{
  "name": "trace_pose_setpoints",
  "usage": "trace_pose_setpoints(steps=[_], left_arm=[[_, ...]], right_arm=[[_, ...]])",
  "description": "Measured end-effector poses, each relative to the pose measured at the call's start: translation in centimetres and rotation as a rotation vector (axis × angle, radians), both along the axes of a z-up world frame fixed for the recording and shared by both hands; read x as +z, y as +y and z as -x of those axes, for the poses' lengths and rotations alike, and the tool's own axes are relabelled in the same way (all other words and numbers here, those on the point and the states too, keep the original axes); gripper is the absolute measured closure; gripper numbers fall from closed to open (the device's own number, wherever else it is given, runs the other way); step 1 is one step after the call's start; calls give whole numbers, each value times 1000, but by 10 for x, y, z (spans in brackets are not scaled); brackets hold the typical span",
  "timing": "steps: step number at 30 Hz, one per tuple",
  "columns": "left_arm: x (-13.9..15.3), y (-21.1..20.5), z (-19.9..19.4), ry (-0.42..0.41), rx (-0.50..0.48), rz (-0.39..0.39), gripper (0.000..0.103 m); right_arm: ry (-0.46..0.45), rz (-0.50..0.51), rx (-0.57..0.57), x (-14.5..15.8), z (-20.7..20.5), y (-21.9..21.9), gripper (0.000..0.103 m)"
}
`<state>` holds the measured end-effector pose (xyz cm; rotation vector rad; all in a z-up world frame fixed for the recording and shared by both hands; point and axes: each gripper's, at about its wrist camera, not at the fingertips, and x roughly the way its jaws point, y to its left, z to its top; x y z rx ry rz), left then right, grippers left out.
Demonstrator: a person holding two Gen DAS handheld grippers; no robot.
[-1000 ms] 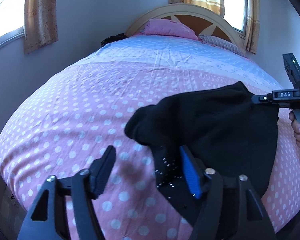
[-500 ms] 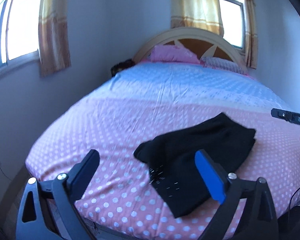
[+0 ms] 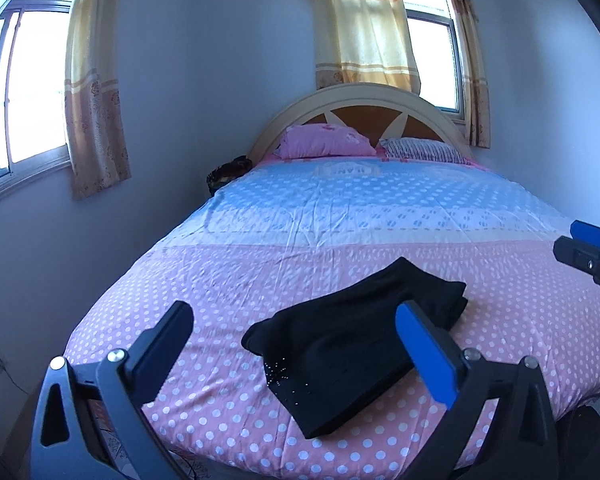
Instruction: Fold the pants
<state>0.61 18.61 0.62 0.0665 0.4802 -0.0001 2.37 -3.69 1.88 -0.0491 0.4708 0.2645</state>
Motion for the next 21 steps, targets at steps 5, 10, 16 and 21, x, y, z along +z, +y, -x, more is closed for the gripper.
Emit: trace_pose_setpoints(steps=[5, 10, 16, 21], left_arm=[[2, 0, 3, -7, 10, 6, 0], [2, 0, 4, -10, 20, 7, 0], [0, 1, 2, -5, 24, 8, 0], [-2, 1, 1, 1, 26, 8, 0]], right_arm=[[6, 2, 8, -1, 2, 3, 24], [11, 7, 14, -4, 2, 5, 24], [10, -1, 19, -5, 2, 6, 24], [13, -1, 20, -7, 1, 6, 24]])
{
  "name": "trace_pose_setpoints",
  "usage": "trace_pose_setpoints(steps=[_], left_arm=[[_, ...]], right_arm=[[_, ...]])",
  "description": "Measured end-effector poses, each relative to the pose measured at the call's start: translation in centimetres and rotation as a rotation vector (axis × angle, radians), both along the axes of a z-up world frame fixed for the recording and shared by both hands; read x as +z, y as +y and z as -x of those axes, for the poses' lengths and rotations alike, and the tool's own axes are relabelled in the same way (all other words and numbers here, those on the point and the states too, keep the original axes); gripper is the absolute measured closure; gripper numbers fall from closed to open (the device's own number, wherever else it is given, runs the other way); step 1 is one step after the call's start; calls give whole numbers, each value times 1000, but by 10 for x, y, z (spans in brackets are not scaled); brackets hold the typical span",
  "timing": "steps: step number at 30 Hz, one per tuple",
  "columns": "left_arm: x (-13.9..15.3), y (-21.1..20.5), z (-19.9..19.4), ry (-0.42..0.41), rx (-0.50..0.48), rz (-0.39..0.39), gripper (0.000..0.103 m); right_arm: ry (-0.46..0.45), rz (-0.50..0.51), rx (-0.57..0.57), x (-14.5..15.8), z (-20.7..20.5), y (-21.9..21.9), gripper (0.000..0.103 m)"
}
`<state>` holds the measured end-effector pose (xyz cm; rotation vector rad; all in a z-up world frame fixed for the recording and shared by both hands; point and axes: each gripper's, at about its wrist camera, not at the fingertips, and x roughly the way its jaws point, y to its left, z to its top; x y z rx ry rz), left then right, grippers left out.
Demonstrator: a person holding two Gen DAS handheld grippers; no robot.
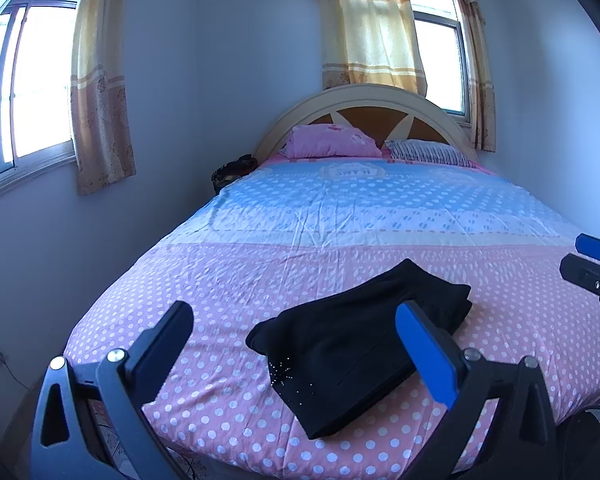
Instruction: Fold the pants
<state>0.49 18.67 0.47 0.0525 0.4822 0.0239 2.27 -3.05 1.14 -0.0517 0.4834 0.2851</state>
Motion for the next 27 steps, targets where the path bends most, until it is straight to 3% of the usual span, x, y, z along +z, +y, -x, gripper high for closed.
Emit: trace_pose_setpoints(steps=[27], left_arm=[[-1, 3, -3, 22, 36, 29, 0]], right_arm=[[-22, 5, -3, -1, 5, 1, 24]])
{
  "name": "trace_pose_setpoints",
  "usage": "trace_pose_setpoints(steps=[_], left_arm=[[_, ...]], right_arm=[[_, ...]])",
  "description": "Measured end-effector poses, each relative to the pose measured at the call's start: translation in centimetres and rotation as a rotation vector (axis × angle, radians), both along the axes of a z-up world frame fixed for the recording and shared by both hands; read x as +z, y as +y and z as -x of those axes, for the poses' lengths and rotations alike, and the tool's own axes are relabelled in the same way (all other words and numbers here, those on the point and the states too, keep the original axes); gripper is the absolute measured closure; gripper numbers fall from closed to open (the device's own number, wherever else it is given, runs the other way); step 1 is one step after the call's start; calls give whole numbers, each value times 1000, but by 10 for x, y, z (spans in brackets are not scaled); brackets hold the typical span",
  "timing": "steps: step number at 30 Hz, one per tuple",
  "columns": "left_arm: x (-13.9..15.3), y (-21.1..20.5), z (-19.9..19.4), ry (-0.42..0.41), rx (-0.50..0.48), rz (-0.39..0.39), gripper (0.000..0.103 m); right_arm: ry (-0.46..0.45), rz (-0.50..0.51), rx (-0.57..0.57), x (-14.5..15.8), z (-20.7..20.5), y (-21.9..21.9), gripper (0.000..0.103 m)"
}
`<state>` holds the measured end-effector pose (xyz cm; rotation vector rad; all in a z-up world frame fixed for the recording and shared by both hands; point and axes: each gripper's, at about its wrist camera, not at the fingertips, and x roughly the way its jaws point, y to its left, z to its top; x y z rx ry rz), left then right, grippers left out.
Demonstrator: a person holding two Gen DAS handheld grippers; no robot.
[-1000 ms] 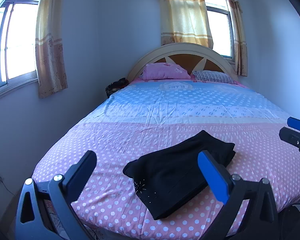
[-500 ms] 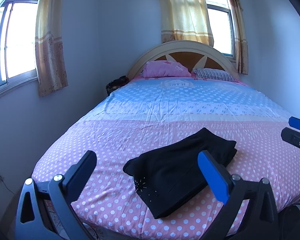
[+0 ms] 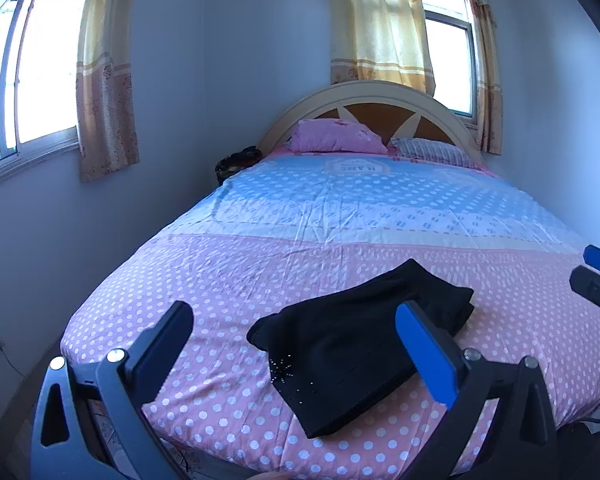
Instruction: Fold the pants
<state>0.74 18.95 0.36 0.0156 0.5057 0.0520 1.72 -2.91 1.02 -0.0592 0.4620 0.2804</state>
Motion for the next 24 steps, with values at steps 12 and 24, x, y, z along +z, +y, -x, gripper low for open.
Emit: trace_pose_setpoints(steps=[12, 24], left_arm=[[-4, -2, -3, 9, 17, -13, 0], [-10, -7, -3, -7, 47, -76, 0]], right_arm=[[8, 27, 17, -6, 2, 5, 24], [13, 27, 29, -9, 4, 7, 24]])
